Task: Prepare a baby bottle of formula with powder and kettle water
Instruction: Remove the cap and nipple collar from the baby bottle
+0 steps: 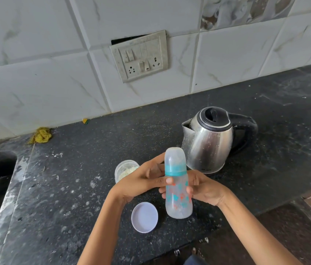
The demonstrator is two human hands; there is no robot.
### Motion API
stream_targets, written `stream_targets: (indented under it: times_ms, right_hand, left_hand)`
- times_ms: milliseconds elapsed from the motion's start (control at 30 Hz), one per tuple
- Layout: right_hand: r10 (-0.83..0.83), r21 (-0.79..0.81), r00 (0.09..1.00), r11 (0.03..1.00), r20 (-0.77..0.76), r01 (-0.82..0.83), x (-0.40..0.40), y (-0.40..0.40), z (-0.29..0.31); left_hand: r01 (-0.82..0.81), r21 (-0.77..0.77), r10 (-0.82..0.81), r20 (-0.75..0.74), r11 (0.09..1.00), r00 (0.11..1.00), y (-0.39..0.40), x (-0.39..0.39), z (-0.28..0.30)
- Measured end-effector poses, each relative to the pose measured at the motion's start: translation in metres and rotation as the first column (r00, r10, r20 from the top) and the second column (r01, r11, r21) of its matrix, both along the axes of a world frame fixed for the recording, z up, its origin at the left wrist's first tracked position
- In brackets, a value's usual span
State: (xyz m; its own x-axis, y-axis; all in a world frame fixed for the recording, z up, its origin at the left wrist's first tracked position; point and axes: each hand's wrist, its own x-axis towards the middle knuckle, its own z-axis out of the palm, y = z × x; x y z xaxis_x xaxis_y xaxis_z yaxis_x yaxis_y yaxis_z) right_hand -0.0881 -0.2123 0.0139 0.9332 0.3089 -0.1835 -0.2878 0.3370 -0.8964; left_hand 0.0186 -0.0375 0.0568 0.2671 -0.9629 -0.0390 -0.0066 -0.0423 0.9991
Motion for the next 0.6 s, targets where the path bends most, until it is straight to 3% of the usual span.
stream_targets:
  times_ms: [133, 233, 333, 600]
  right_hand:
    - [-0.046, -0.036, 0.999, 0.998, -0.027, 0.045, -0.003, -0.005, 0.002]
    - [-0.076, -0.095, 0.997, 0.993, -0.005, 0.075, -0.002, -0.009, 0.004]
    - [-0.066, -0.128, 0.998, 0.989, 0.023, 0.068, -0.001, -0.008, 0.01]
    - [-0.157, -0.193, 0.987, 0.968, 0.02, 0.158, -0.004, -0.004, 0.01]
  left_hand:
    - [-0.071, -0.027, 0.073, 0.106, 0.997, 0.992, 0.002, 0.001, 0.003]
    - [-0.189, -0.089, 0.207, 0.289, 0.978, 0.935, 0.001, 0.002, 0.006]
    - [-0.267, -0.118, 0.292, 0.35, 0.956, 0.89, 0.0, 0.002, 0.007]
    - [-0.314, -0.084, 0.312, 0.51, 0.946, 0.802, 0.008, -0.004, 0.005]
